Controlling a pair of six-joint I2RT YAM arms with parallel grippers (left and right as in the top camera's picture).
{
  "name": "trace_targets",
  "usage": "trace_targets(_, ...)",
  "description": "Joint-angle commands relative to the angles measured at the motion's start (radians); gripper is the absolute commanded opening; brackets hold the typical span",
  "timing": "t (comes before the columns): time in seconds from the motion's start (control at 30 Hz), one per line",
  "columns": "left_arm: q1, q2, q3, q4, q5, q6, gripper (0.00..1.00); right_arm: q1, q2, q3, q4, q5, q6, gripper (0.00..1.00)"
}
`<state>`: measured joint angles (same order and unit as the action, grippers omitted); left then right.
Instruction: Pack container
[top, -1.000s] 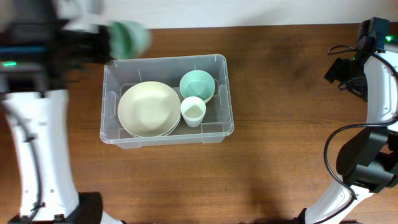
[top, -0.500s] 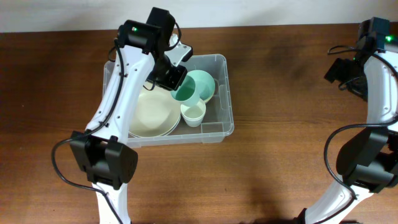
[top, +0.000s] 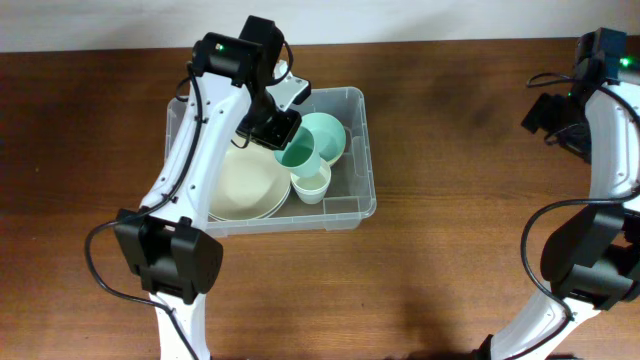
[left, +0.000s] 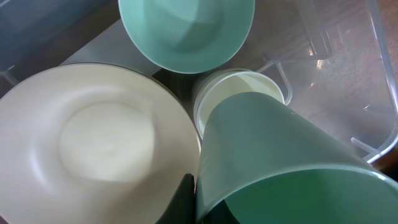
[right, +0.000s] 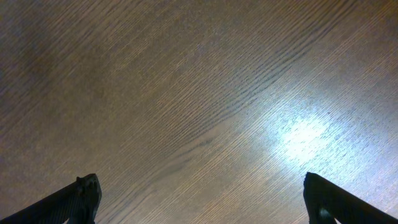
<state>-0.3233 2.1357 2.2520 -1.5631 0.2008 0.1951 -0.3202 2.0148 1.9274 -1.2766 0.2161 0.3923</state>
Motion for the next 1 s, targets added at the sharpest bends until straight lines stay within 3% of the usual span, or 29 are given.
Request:
trace_targets(0.0,-0.004,0.013,0.005,-0.003,-0.008,0.024,0.18,-0.001,-0.009,0.0,0.002,0.002,0.008,0.99)
trace_targets(0.07,-0.004,0.013,0.005,-0.003,-0.008,0.024,0.63,-0.001,-0.009,0.0,0.002,0.002,0.008,0.99)
trace_targets(0.1,-0.004,0.013,0.005,-0.003,-0.008,0.024,1.0,-0.001,-0.009,0.0,0.002,0.002,0.008,0.99)
trace_targets(0.37,0.0,0.013,0.016,0.05,-0.034,0.022,1.0,-0.001,-0.009,0.0,0.002,0.002,0.008,0.99)
trace_targets(0.47,0.035,0.013,0.095,0.059,-0.199,-0.158,1.0,-0.001,-0.009,0.0,0.002,0.002,0.008,0.99)
trace_targets(0.5,0.065,0.008,0.145,0.038,-0.301,-0.272,1.0,-0.001,-0.009,0.0,0.002,0.002,0.008,0.99)
trace_targets(0.6,0.134,-0.019,0.216,-0.004,-0.378,-0.416,1.0,-0.001,-0.009,0.0,0.002,0.002,0.008,0.99)
trace_targets(0.8,0.301,-0.185,0.237,-0.067,-0.374,-0.472,1.0,-0.001,-0.009,0.0,0.002,0.002,0.008,0.99)
trace_targets(0.97,0.304,-0.305,0.208,-0.096,-0.387,-0.471,1.0,-0.001,-0.009,0.0,0.002,0.002,0.008,0.99)
